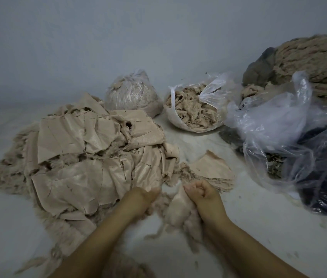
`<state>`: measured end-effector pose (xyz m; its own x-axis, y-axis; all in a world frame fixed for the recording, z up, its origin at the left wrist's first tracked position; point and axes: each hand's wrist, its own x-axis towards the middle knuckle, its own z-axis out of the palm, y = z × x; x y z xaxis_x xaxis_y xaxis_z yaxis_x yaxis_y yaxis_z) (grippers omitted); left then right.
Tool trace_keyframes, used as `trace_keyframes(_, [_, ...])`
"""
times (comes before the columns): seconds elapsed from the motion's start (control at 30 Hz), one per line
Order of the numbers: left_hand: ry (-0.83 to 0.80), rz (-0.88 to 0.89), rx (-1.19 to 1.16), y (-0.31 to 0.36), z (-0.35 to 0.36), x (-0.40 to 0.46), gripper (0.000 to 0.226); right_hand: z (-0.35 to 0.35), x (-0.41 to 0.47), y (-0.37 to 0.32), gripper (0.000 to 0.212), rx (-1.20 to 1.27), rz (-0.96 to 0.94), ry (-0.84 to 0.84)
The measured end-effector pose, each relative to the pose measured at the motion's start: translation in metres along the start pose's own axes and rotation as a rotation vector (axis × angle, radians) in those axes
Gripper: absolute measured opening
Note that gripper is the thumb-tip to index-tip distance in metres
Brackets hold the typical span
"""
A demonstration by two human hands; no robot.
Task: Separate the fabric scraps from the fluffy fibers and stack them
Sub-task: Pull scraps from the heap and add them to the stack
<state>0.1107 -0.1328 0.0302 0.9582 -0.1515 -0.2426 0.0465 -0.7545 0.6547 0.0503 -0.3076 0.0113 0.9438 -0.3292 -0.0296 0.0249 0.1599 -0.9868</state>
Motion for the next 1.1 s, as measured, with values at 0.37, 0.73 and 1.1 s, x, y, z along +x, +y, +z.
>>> trace_keyframes(0.37, [0.189, 0.357, -0.4, 0.035, 0.02, -0.015, 0.031, 0.021, -0.004, 0.001, 0.01, -0.177, -0.029, -0.113])
trace_keyframes(0.73, [0.21, 0.221, -0.496, 0.023, 0.003, -0.007, 0.038, -0.002, 0.001, 0.004, 0.047, -0.426, -0.169, -0.036])
trace_keyframes(1.1, [0.406, 0.365, -0.188, 0.009, -0.026, 0.009, 0.024, -0.024, -0.011, 0.004, 0.046, -0.511, -0.088, -0.245])
